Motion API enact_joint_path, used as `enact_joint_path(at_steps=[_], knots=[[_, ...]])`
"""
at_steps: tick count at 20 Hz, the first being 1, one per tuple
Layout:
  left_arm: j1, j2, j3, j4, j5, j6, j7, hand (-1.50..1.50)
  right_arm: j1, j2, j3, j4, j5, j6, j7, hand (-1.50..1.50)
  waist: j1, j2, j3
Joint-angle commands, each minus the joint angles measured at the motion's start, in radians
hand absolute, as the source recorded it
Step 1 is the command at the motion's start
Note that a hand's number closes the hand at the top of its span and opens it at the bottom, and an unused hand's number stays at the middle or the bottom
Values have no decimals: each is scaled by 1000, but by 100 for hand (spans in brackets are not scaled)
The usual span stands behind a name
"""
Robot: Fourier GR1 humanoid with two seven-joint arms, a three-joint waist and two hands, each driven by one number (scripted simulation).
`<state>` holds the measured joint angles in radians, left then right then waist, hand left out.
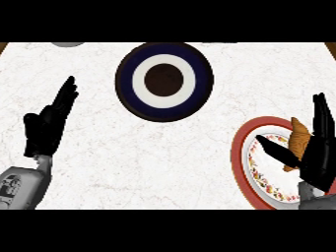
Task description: Pick the croissant from the plate and place it in the plate
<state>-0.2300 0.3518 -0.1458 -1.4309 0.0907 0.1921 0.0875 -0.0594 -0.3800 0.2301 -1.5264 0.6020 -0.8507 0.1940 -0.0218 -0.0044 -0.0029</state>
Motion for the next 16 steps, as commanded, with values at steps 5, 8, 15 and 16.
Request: enact_joint_path(at_steps=[5, 8, 15, 16], knots=[[16, -3, 12, 1, -11, 4, 1, 0, 151, -84, -15, -287, 288, 307, 452, -150, -10, -5, -3], [-4, -17, -1, -13, -18, 9, 10, 0, 161, -114, -4, -376, 296, 501, 608, -150, -10, -6, -4], [-23, -27, 21, 53, -10, -34, -30, 0, 45, -131, -32, -563, 229, 873, 925, -150, 19, 5, 1], [-7, -2, 38, -7, 0, -45, 11, 0, 119, -126, -21, -608, 229, 866, 907, -150, 18, 2, 2]])
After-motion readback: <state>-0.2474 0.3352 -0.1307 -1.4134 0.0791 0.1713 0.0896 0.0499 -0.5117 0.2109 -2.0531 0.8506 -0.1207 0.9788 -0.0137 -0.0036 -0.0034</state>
